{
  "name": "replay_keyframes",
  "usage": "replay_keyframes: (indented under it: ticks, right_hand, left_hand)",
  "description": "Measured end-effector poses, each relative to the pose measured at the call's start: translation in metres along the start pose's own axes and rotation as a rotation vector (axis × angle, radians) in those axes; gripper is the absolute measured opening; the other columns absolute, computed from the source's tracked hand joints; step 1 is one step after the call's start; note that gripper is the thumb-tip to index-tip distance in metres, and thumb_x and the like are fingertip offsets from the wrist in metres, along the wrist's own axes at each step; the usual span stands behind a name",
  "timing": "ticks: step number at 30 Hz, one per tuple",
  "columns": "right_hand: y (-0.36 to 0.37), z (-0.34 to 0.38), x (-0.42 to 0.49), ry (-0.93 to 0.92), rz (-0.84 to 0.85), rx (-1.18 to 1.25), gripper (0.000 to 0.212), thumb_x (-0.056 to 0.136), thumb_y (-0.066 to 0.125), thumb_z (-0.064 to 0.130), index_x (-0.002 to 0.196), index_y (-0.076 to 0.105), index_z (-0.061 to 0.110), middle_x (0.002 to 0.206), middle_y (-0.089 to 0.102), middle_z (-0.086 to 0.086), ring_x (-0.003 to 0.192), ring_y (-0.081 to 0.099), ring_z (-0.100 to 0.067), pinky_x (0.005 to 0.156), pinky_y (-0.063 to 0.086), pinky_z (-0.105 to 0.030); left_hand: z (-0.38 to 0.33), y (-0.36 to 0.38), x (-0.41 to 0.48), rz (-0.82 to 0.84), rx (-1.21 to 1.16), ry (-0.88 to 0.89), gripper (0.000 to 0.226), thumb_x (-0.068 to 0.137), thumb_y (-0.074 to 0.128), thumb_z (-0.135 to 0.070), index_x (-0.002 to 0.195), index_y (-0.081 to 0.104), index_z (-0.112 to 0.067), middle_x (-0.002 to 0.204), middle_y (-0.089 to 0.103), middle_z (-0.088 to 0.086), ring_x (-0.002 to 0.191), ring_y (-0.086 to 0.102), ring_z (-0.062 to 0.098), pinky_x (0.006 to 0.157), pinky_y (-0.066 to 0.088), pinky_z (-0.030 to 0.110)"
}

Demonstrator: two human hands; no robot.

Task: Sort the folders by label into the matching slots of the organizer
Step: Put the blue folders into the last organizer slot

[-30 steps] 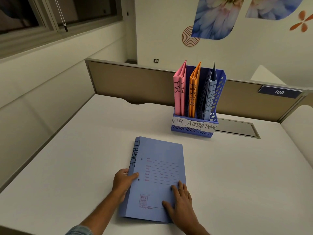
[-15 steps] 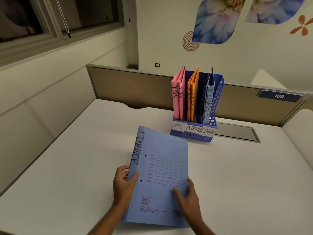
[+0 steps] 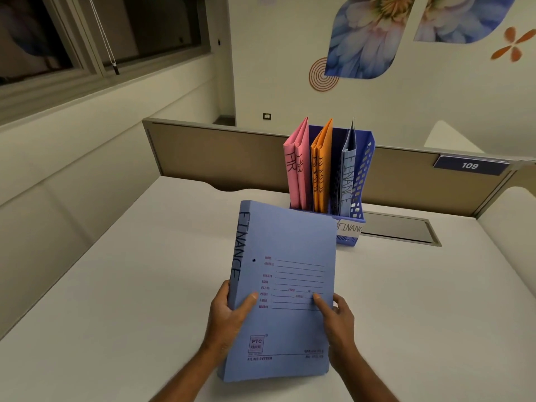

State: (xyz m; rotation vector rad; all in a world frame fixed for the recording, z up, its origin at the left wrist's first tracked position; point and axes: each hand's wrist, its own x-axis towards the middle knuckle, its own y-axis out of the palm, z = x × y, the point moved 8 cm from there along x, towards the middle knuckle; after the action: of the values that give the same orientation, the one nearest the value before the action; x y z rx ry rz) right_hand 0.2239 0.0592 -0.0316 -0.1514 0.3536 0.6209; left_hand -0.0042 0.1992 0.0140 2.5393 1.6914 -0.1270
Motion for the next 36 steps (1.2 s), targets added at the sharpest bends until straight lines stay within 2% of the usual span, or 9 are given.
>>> replay_keyframes:
  ticks: [6,12,16,19,24,27,29,33,36]
  right_hand:
    - [-0.021,0.030,0.013,-0.094,-0.036,0.023,0.043,0.084,0.071,0.043,0.120,0.056,0.024,0.113,0.066,0.003,0.095,0.065,-0.019,0.070,0.051,-0.033]
    - [-0.038,0.070,0.027,-0.203,-0.022,-0.017,0.057,0.076,0.072,0.059,0.122,0.053,0.032,0.119,0.066,0.006,0.099,0.065,-0.018,0.070,0.053,-0.030]
    - [-0.059,0.098,0.029,-0.286,-0.181,-0.213,0.080,0.079,0.065,0.065,0.143,0.032,0.032,0.143,0.048,0.000,0.127,0.051,-0.026,0.099,0.048,-0.050]
    - [-0.065,0.113,0.018,-0.388,-0.252,-0.254,0.083,0.076,0.062,0.067,0.145,0.026,0.036,0.150,0.041,0.001,0.134,0.043,-0.023,0.109,0.039,-0.051]
    - [-0.036,0.125,0.006,-0.526,0.020,-0.367,0.083,0.072,0.069,0.064,0.140,0.022,0.050,0.146,0.036,0.020,0.121,0.047,-0.005,0.102,0.044,-0.030]
    - [-0.024,0.134,0.009,-0.527,0.161,-0.406,0.092,0.069,0.068,0.071,0.143,0.020,0.046,0.147,0.036,0.021,0.119,0.050,-0.003,0.099,0.047,-0.024]
    - [-0.021,0.142,0.015,-0.512,0.194,-0.420,0.092,0.071,0.070,0.062,0.146,0.022,0.038,0.150,0.039,0.014,0.121,0.052,-0.009,0.099,0.049,-0.026]
    - [-0.022,0.168,0.036,-0.504,0.199,-0.359,0.070,0.086,0.072,0.025,0.144,0.032,0.022,0.150,0.041,-0.001,0.124,0.053,-0.021,0.098,0.052,-0.031]
    - [-0.029,0.182,0.055,-0.527,0.180,-0.293,0.064,0.087,0.071,0.016,0.141,0.038,0.019,0.145,0.045,-0.007,0.122,0.054,-0.026,0.095,0.053,-0.034]
  left_hand:
    - [-0.013,0.037,0.010,0.143,-0.046,-0.100,0.046,0.070,0.083,-0.030,0.112,0.065,-0.022,0.102,0.077,-0.001,0.086,0.076,0.026,0.065,0.062,0.039]
    - [-0.059,0.074,0.020,0.118,-0.062,0.023,0.026,0.071,0.079,-0.027,0.095,0.073,-0.037,0.095,0.078,-0.006,0.080,0.076,0.021,0.058,0.060,0.029]
    - [-0.091,0.105,0.025,0.075,-0.111,0.122,0.025,0.074,0.077,-0.027,0.096,0.071,-0.039,0.098,0.077,-0.008,0.085,0.075,0.019,0.060,0.060,0.028]
    - [-0.119,0.130,0.031,-0.007,-0.119,0.225,0.027,0.079,0.075,-0.030,0.105,0.067,-0.033,0.099,0.075,-0.012,0.088,0.074,0.017,0.062,0.060,0.026]
    - [-0.160,0.172,0.047,-0.158,-0.093,0.347,0.025,0.087,0.074,-0.020,0.105,0.063,-0.034,0.103,0.073,-0.014,0.090,0.072,0.013,0.063,0.058,0.017]
    - [-0.174,0.192,0.058,-0.275,-0.076,0.376,0.026,0.087,0.073,-0.019,0.110,0.062,-0.025,0.109,0.071,-0.008,0.092,0.070,0.013,0.064,0.056,0.010]
    - [-0.180,0.203,0.065,-0.336,-0.070,0.384,0.031,0.087,0.073,-0.018,0.116,0.062,-0.019,0.113,0.070,-0.005,0.095,0.069,0.013,0.068,0.056,0.011]
    - [-0.185,0.223,0.075,-0.403,-0.068,0.397,0.033,0.086,0.073,-0.013,0.116,0.061,-0.016,0.115,0.070,-0.002,0.098,0.068,0.017,0.082,0.061,0.033]
    - [-0.190,0.240,0.083,-0.393,-0.082,0.402,0.034,0.086,0.073,-0.013,0.116,0.058,-0.022,0.115,0.067,-0.005,0.099,0.066,0.015,0.079,0.059,0.026]
